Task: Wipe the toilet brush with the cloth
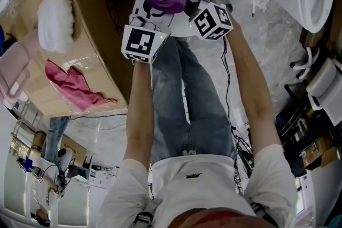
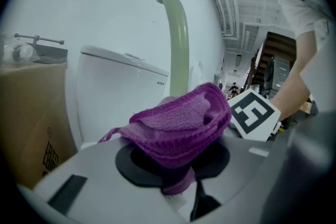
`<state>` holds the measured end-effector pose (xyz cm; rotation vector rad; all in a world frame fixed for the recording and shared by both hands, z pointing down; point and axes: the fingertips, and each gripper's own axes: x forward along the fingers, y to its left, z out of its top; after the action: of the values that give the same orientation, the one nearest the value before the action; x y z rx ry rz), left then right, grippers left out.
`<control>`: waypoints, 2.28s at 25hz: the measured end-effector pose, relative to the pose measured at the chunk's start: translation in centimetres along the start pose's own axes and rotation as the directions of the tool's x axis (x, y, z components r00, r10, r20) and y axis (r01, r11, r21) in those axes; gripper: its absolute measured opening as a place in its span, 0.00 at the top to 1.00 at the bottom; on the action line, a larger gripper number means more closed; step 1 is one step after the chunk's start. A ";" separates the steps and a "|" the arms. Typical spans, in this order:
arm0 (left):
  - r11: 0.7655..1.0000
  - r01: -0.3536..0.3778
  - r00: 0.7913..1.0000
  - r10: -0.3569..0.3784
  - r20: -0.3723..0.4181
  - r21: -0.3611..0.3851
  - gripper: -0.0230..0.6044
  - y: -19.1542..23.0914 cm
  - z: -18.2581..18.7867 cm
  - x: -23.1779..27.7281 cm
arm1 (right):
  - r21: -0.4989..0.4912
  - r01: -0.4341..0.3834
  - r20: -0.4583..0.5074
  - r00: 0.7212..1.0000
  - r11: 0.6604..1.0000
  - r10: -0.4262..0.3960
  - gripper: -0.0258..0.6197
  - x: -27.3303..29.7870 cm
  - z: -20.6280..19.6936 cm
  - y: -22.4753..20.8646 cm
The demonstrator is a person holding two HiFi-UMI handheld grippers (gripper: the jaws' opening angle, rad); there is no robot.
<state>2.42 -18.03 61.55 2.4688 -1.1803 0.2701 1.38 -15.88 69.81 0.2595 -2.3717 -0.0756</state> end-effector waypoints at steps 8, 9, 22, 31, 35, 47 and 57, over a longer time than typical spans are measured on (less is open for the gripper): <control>1.000 -0.020 0.998 0.020 -0.064 0.003 0.76 0.5 -2.6 0.9 | -0.003 0.002 0.000 1.000 1.000 -0.002 0.86 0.0 0.0 0.0; 1.000 -0.022 0.997 0.022 -0.070 0.004 0.76 0.4 -2.6 0.9 | -0.003 0.001 0.000 1.000 1.000 -0.001 0.86 0.0 0.0 0.0; 1.000 -0.018 1.000 0.018 -0.019 0.002 0.76 -0.2 1.6 -1.6 | -0.004 0.003 -0.006 1.000 1.000 -0.003 0.86 0.0 0.1 -0.1; 0.999 -0.009 0.997 0.012 0.070 -0.052 0.75 -0.5 6.6 -3.7 | -0.003 0.006 -0.014 1.000 1.000 -0.006 0.86 0.1 0.1 0.0; 0.999 0.003 0.995 0.002 0.104 -0.050 0.74 -0.6 9.3 -4.4 | -0.001 0.006 -0.018 1.000 1.000 -0.006 0.86 0.0 0.1 -0.1; 0.997 0.019 0.978 -0.003 0.210 -0.075 0.69 -0.4 15.6 -6.2 | 0.004 0.001 -0.028 1.000 1.000 -0.001 0.86 -0.1 0.0 0.0; 0.998 -0.045 0.961 0.058 0.271 -0.054 0.69 -0.2 17.2 -8.7 | 0.016 -0.001 -0.032 0.999 1.000 0.001 0.85 0.0 0.0 -0.1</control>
<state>-2.77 -19.10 43.01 2.4933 -1.3436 -0.0877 1.39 -15.93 69.75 0.2652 -2.3416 -0.0516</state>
